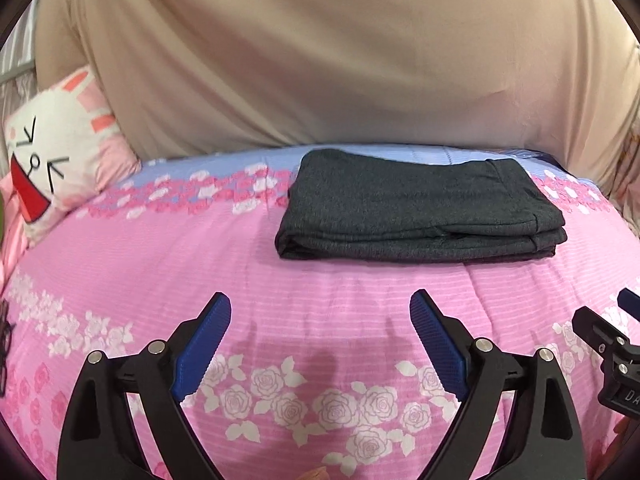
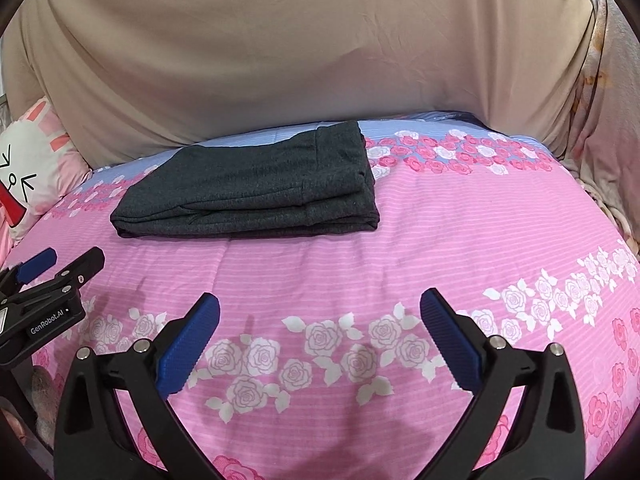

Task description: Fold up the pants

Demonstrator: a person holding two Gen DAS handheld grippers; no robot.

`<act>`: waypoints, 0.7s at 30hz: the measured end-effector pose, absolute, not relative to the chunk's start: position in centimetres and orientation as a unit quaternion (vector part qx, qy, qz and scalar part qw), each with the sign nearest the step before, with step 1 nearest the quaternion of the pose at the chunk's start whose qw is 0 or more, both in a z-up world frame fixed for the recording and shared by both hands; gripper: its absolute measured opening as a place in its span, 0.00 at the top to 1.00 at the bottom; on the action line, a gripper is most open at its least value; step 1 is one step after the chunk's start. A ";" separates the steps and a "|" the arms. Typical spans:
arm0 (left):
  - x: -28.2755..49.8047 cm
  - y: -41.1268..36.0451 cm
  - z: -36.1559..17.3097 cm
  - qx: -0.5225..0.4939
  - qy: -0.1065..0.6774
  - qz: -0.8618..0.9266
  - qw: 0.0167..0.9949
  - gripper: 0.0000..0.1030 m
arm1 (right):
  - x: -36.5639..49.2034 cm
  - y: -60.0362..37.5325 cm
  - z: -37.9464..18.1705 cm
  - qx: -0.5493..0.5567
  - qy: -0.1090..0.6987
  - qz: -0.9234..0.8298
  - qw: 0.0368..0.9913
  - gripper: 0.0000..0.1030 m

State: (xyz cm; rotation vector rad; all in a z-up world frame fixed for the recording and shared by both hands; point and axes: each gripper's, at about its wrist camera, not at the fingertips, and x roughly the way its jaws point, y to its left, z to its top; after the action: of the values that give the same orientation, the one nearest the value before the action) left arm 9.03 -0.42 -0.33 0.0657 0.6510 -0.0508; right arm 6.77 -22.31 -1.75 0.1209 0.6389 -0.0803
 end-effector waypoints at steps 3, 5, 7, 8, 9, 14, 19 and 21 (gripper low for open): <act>9.0 0.0 -0.3 0.016 0.318 -0.022 0.948 0.14 | 7.0 -22.2 -1.9 0.055 0.322 -0.045 0.944 0.05; 9.0 0.1 -0.3 0.013 0.318 -0.022 0.948 0.14 | 7.1 -22.2 -1.9 0.054 0.323 -0.044 0.944 0.05; 9.0 0.1 -0.4 0.015 0.320 -0.025 0.947 0.14 | 7.1 -22.2 -1.9 0.054 0.324 -0.044 0.944 0.05; 9.0 0.0 -0.4 0.016 0.320 -0.026 0.947 0.14 | 7.1 -22.2 -1.9 0.054 0.324 -0.044 0.944 0.05; 9.0 0.0 -0.4 0.017 0.321 -0.028 0.947 0.14 | 7.1 -22.2 -1.9 0.054 0.323 -0.044 0.944 0.05; 9.1 -0.2 -0.5 0.018 0.330 -0.043 0.943 0.14 | 7.1 -22.2 -1.9 0.053 0.324 -0.044 0.944 0.05; 9.1 -0.6 -0.6 0.026 0.335 -0.053 0.940 0.14 | 7.2 -22.3 -2.0 0.053 0.324 -0.043 0.944 0.05; 9.0 -0.8 -0.6 0.031 0.335 -0.056 0.940 0.14 | 7.1 -22.3 -2.0 0.053 0.324 -0.044 0.944 0.05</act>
State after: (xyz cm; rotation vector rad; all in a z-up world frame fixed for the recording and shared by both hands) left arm 8.96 -0.79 -0.64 0.0626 0.6834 -0.1149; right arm 7.09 -22.28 -1.98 0.1086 0.6606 -0.0891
